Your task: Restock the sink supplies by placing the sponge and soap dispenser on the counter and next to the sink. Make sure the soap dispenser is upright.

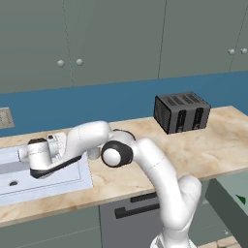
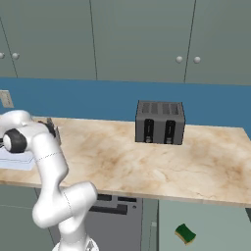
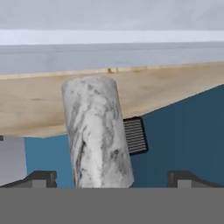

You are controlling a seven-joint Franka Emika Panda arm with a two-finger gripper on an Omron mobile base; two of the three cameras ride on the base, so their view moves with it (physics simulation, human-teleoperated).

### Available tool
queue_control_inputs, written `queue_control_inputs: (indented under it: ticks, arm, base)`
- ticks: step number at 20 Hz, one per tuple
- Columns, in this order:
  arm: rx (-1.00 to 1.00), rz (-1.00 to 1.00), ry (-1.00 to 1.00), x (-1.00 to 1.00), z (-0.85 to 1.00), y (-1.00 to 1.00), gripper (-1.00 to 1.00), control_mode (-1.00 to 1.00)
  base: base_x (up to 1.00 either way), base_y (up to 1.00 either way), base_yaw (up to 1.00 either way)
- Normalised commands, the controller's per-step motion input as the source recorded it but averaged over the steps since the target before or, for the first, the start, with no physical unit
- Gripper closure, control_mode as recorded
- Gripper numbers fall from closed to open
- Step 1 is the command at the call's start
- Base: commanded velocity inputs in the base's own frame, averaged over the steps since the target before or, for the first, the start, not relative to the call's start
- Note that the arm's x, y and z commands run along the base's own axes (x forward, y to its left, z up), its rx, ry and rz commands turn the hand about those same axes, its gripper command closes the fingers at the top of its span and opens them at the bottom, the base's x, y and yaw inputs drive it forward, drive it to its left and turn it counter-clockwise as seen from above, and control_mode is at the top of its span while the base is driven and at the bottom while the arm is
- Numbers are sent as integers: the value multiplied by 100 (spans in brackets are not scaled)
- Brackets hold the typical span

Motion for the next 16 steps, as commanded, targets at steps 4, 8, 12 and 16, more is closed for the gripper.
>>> queue_control_inputs:
  ticks: [4, 8, 12, 16]
  arm:
    - [0, 2, -13, -72, 46, 23, -100, -100]
    - [0, 2, -20, -91, 47, 7, -100, -100]
    - [4, 3, -34, -100, 12, 0, -100, -100]
    - [5, 2, -36, -91, 15, -38, -100, -100]
  base:
    - [0, 0, 0]
    - [0, 0, 0]
    - [0, 0, 0]
    - [0, 0, 0]
